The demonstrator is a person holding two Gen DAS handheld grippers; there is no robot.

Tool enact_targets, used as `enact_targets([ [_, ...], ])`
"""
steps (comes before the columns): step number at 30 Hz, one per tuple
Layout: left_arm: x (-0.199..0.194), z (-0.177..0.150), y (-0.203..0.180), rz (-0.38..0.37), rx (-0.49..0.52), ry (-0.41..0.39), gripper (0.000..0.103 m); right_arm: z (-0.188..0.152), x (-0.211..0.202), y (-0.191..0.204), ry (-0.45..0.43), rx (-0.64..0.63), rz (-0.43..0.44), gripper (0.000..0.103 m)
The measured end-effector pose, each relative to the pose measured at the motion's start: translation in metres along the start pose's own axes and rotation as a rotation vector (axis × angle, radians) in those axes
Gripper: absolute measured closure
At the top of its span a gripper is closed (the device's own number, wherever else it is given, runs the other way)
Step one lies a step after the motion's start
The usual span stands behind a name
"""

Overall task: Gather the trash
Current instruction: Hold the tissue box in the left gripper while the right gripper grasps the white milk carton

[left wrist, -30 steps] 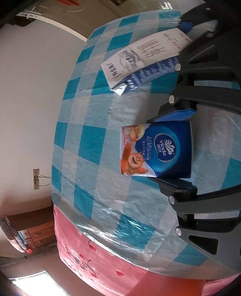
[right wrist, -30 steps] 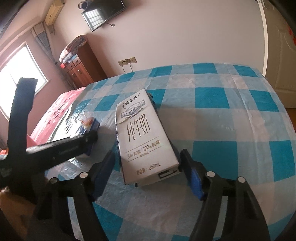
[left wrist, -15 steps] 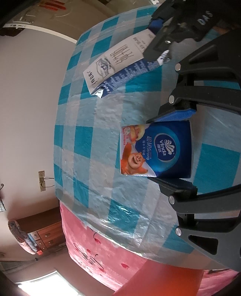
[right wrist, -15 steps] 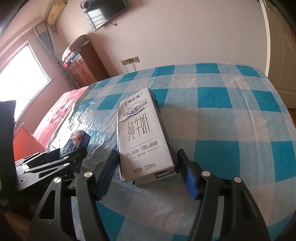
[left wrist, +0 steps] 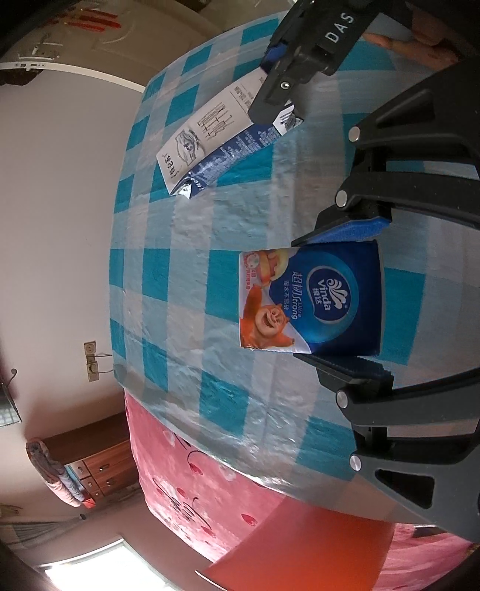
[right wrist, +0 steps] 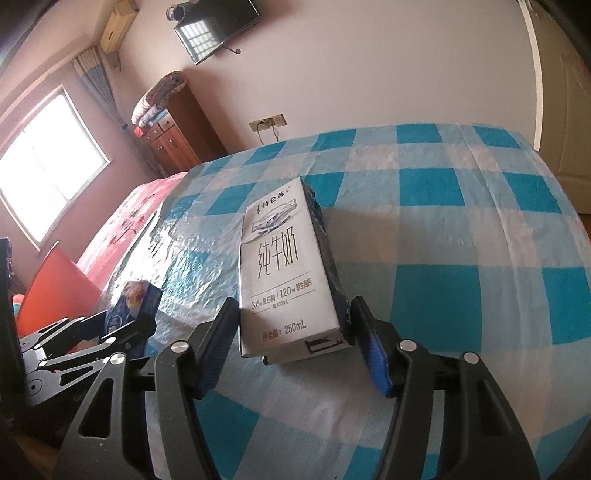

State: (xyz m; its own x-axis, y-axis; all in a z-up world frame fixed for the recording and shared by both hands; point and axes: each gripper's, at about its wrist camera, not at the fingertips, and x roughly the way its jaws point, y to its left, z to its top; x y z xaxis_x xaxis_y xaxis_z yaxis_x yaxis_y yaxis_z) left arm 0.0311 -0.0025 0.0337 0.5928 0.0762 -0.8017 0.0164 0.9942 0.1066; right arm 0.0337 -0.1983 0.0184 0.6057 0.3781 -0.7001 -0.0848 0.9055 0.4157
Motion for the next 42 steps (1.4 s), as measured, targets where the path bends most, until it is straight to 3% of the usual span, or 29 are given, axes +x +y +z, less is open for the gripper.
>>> enact_targets([
  [21,-0.033,-0.049,0.026,-0.047,-0.014,0.004,0.050,-0.039,-0.035,0.001,0.070,0.029,0.054,0.040],
  [34,-0.052,-0.078,0.050,-0.092,-0.011,-0.009,0.050,-0.101,-0.074,0.041,0.116,-0.045,0.073,0.040],
  [38,-0.055,-0.085,0.054,-0.107,0.004,-0.014,0.050,-0.112,-0.082,0.049,0.123,-0.055,0.038,0.039],
  [42,-0.058,-0.090,0.061,-0.129,-0.002,-0.019,0.050,-0.111,-0.085,0.058,0.111,-0.079,-0.025,0.028],
])
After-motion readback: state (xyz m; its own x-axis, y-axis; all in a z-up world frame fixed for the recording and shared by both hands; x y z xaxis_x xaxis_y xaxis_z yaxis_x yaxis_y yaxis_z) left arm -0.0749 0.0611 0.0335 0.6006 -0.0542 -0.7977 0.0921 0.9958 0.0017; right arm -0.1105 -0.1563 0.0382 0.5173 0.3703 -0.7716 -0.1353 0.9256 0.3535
